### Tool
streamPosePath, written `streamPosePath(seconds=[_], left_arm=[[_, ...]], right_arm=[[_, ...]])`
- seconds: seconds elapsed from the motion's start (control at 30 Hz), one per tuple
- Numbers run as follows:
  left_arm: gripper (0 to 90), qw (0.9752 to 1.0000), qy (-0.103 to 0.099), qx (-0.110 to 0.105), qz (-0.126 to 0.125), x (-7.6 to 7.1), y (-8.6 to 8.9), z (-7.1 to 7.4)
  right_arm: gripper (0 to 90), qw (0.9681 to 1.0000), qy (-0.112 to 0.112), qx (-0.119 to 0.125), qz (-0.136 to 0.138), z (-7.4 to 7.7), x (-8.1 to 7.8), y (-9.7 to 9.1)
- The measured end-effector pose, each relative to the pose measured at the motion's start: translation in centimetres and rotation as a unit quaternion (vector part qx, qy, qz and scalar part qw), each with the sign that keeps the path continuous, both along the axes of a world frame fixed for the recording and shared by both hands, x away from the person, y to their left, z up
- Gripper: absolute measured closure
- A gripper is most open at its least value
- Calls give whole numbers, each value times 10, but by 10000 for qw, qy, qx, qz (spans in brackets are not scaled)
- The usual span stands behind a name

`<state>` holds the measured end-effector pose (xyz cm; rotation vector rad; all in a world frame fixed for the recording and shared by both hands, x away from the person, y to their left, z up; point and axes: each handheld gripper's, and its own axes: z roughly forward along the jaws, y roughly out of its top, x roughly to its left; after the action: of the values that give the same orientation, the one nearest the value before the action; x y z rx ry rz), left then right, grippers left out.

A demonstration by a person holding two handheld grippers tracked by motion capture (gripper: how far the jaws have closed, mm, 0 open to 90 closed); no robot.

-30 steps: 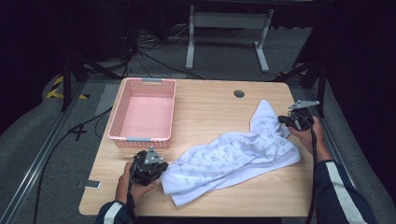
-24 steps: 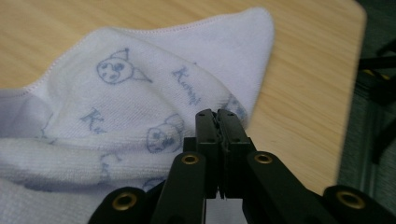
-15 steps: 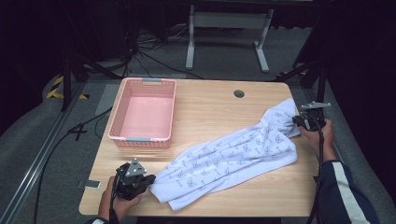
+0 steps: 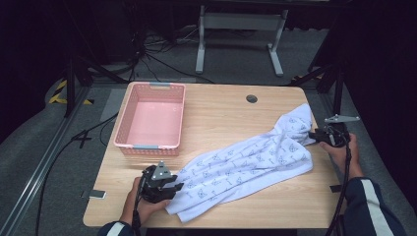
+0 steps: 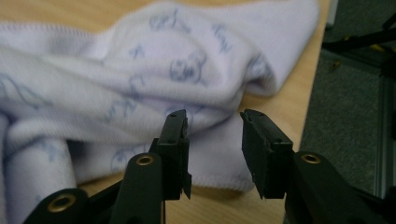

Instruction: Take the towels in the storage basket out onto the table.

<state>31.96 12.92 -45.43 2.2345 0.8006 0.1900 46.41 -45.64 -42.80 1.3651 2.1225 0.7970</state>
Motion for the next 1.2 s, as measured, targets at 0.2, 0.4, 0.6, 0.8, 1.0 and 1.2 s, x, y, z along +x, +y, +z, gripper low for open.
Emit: streamPosePath(seconds=[0.2, 0.4, 0.6, 0.8, 1.0, 1.2], left_arm=[[687, 9962, 180, 238, -812, -7, -33, -6], [710, 9914, 298, 212, -1256, -14, -50, -6], [657, 9827, 212, 257, -1819, -24, -63, -2], [533, 9981, -141, -69, -592, -15, -26, 16], [480, 9991, 175, 341, 177, 0, 4, -3], [428, 9994, 340, 73, 22, 6, -1, -10]], right_arm=[[594, 9997, 109, -36, 219, -15, 2, 10], [585, 9988, -8, -293, 403, -19, 14, 24], [546, 9993, 74, -310, 216, -18, 34, 28], [524, 9993, -259, -243, 111, 1, 24, 29], [500, 9937, -468, 232, 987, 22, -9, 65], [474, 9810, -261, 145, 1917, 14, -43, 109]])
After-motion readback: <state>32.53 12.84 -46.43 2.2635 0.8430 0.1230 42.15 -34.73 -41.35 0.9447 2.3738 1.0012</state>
